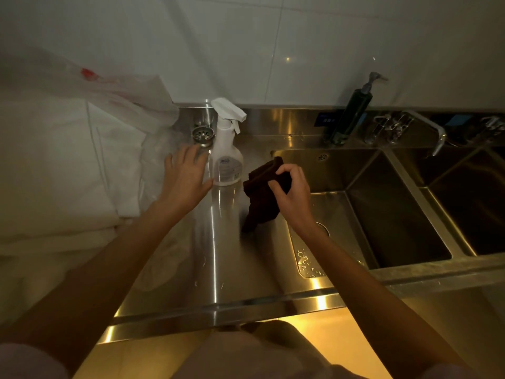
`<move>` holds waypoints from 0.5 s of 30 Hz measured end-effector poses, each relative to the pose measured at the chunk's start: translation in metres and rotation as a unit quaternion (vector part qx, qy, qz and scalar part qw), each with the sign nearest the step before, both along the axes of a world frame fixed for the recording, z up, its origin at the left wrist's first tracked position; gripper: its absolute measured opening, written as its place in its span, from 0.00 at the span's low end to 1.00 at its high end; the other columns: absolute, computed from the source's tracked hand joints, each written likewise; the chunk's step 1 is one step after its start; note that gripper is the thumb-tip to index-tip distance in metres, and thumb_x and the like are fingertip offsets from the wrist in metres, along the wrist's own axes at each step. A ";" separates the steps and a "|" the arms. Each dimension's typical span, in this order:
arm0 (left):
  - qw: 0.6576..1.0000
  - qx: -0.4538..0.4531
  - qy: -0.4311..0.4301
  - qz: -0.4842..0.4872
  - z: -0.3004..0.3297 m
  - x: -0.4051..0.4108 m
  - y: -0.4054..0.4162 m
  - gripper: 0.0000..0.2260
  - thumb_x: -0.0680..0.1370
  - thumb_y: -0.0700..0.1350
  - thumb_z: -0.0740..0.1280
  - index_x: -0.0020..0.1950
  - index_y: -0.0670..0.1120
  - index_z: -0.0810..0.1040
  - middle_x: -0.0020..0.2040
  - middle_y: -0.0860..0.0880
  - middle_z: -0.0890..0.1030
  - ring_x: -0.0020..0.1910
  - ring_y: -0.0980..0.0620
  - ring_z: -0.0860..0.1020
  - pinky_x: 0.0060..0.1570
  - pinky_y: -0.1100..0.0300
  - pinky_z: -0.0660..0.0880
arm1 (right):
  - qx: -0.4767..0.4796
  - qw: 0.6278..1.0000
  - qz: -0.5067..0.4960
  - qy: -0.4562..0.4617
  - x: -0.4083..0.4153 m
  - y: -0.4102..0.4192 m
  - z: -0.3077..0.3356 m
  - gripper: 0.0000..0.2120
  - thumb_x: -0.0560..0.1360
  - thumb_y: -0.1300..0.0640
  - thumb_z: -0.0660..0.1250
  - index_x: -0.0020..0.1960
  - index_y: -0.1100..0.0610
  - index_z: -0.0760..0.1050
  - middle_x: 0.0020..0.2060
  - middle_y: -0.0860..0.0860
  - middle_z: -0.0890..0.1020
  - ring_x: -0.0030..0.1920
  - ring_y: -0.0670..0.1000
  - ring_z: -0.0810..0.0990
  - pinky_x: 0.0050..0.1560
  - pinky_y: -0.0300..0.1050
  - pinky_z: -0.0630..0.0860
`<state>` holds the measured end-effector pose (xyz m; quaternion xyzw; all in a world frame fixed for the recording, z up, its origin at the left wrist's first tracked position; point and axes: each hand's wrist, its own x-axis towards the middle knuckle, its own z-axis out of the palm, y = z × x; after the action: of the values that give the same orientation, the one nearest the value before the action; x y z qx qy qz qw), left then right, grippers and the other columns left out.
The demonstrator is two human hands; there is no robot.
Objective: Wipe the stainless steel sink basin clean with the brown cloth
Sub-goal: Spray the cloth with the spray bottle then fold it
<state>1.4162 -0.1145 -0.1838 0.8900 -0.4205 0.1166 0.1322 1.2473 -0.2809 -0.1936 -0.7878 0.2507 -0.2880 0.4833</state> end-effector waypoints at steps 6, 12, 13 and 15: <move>0.994 -0.003 -0.031 -0.100 0.027 -0.046 -0.022 0.23 0.75 0.49 0.69 0.67 0.42 0.73 0.70 0.41 0.69 0.71 0.41 0.64 0.69 0.41 0.58 | -0.008 1.000 0.004 -0.016 -0.030 -0.015 0.015 0.12 0.74 0.58 0.67 0.51 0.44 0.69 0.53 0.39 0.71 0.56 0.40 0.73 0.45 0.35 0.77; 0.982 -0.049 -0.006 -0.184 0.062 -0.088 -0.074 0.21 0.78 0.55 0.63 0.68 0.46 0.73 0.72 0.44 0.67 0.73 0.45 0.63 0.72 0.42 0.54 | 0.000 0.997 -0.007 -0.079 -0.064 -0.038 0.044 0.16 0.74 0.60 0.67 0.48 0.39 0.68 0.53 0.45 0.74 0.57 0.46 0.75 0.53 0.45 0.80; 0.978 -0.062 0.000 -0.200 0.068 -0.095 -0.084 0.20 0.79 0.55 0.63 0.67 0.46 0.74 0.72 0.44 0.68 0.72 0.45 0.63 0.72 0.42 0.55 | 0.008 0.996 -0.010 -0.088 -0.071 -0.043 0.050 0.16 0.74 0.60 0.67 0.49 0.40 0.69 0.54 0.47 0.74 0.57 0.48 0.76 0.54 0.47 0.80; 0.970 -0.078 0.007 -0.229 0.076 -0.110 -0.105 0.19 0.78 0.55 0.63 0.65 0.45 0.76 0.71 0.44 0.69 0.71 0.44 0.65 0.70 0.40 0.58 | 0.016 0.995 -0.021 -0.101 -0.082 -0.054 0.059 0.16 0.74 0.62 0.67 0.49 0.41 0.69 0.53 0.52 0.75 0.56 0.51 0.77 0.53 0.52 0.80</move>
<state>1.3064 -0.2191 -0.1074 0.7578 -0.6018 0.1095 0.2271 1.1652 -0.3347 -0.1343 -0.7413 0.2222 -0.3717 0.5127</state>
